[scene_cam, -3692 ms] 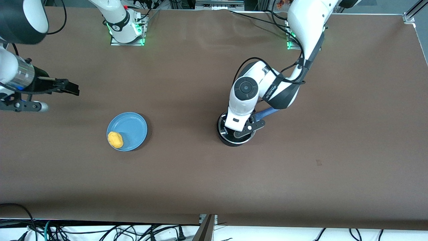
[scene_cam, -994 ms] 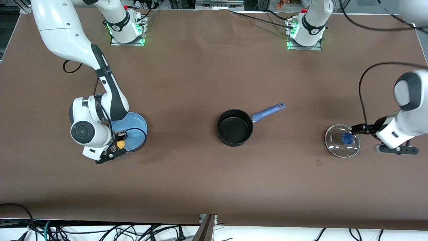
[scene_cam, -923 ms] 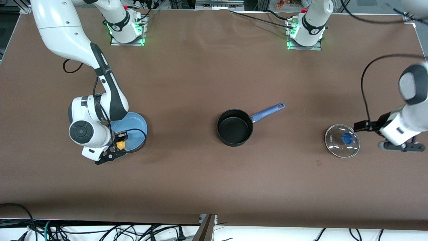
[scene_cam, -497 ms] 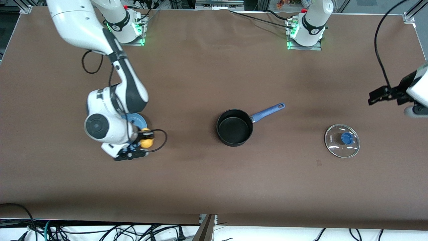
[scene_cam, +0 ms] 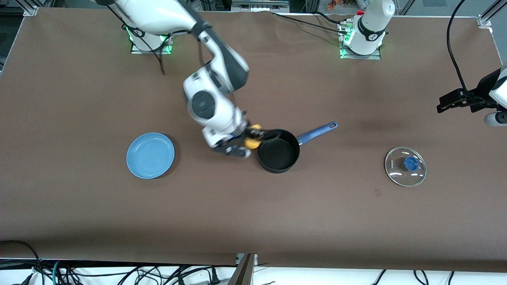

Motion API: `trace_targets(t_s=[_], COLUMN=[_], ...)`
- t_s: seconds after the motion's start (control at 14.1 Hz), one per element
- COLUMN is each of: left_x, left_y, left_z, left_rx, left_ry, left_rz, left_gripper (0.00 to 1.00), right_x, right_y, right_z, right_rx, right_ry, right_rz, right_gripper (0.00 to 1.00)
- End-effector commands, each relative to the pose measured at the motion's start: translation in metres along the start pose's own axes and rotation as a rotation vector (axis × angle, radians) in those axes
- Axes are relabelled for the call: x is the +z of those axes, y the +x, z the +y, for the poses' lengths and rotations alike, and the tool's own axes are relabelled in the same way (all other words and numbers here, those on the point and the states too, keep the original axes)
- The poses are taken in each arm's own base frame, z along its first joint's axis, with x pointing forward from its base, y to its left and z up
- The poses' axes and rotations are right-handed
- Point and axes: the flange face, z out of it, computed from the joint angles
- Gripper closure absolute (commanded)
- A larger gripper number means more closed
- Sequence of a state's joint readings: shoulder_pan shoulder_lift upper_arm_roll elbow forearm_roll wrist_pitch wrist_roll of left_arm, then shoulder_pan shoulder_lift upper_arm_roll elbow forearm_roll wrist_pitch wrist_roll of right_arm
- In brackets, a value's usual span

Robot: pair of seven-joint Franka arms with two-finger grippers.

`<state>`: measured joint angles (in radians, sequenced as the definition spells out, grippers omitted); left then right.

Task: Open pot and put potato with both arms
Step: 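Carry the potato into the saucepan with the right gripper and release it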

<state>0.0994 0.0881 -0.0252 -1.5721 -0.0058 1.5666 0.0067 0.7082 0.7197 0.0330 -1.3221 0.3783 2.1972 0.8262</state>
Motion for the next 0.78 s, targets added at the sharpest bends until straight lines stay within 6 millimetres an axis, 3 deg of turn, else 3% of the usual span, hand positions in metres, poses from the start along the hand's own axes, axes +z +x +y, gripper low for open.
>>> trace_targets(t_s=[0.0, 0.07, 0.14, 0.21, 0.36, 0.5, 0.71], left_x=[-0.004, -0.004, -0.003, -0.004, -0.004, -0.003, -0.003], left_y=[0.008, 0.009, 0.009, 0.009, 0.009, 0.009, 0.009], left_z=[-0.002, -0.001, 0.000, 0.001, 0.005, 0.006, 0.004], left_rx=[-0.005, -0.003, 0.000, 0.003, 0.008, 0.009, 0.006], left_ry=[-0.004, -0.004, -0.006, -0.006, -0.005, -0.010, -0.013], left_rz=[0.003, 0.005, 0.002, 0.005, 0.005, 0.002, 0.002], left_gripper=[0.00, 0.00, 0.00, 0.00, 0.00, 0.00, 0.00], right_x=[0.021, 0.026, 0.030, 0.031, 0.019, 0.001, -0.064], right_y=[-0.013, -0.009, -0.007, -0.006, 0.002, 0.023, 0.054], right_z=[-0.021, -0.020, -0.019, -0.019, -0.016, -0.004, 0.021], right_rx=[0.087, 0.099, 0.106, 0.103, 0.098, 0.099, -0.037], right_ry=[0.081, 0.098, 0.103, 0.106, 0.102, 0.078, -0.066], right_rz=[0.024, 0.039, 0.045, 0.050, 0.062, 0.099, 0.217], right_gripper=[0.90, 0.65, 0.15, 0.00, 0.00, 0.00, 0.00])
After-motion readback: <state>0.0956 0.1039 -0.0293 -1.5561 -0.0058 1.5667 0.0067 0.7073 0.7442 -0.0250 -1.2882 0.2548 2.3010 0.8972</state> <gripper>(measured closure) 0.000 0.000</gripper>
